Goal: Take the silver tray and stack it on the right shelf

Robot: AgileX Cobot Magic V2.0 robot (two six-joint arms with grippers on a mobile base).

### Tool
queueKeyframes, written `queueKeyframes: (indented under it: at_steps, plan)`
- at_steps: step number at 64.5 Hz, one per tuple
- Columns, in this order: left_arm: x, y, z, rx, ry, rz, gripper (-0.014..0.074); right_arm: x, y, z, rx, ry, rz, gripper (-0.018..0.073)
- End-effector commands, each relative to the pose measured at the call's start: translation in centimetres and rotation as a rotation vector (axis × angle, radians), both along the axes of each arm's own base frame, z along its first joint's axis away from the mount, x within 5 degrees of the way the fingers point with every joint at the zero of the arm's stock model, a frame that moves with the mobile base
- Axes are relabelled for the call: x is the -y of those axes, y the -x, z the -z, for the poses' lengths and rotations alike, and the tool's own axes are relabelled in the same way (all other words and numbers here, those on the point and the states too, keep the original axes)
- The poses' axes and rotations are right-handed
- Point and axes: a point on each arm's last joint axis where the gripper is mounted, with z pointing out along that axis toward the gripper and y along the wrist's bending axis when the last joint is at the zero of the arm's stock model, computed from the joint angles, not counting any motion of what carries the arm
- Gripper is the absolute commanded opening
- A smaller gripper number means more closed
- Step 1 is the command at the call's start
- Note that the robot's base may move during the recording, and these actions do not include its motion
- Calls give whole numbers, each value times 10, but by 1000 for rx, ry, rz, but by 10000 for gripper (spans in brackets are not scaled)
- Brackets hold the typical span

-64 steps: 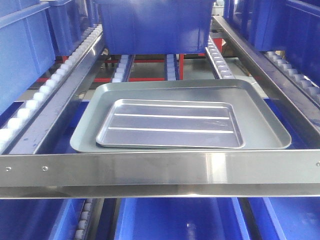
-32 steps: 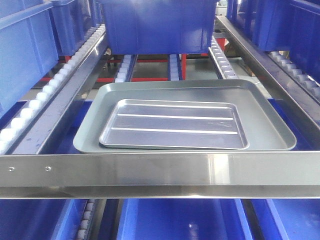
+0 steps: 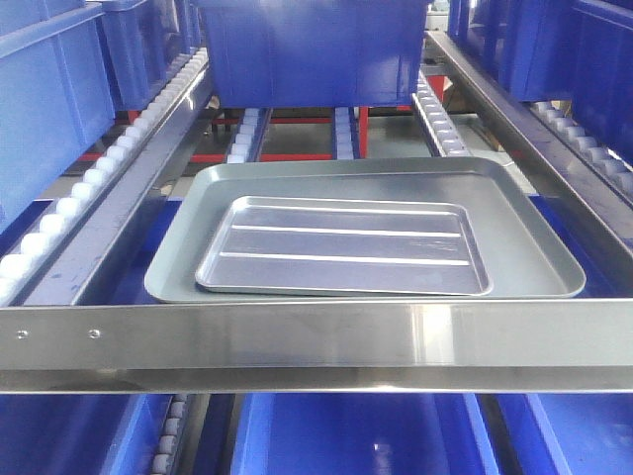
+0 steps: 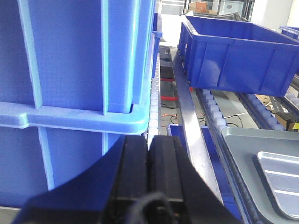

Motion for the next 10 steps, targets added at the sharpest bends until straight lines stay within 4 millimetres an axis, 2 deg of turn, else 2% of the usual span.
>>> queueKeyframes:
  at_steps: [1,10]
  plan:
    - [0,2,-2,81,15,0,-93,1,3,-16,129,5,12,48]
    - [0,2,-2,81,15,0,-93,1,3,-16,129,5,12,48]
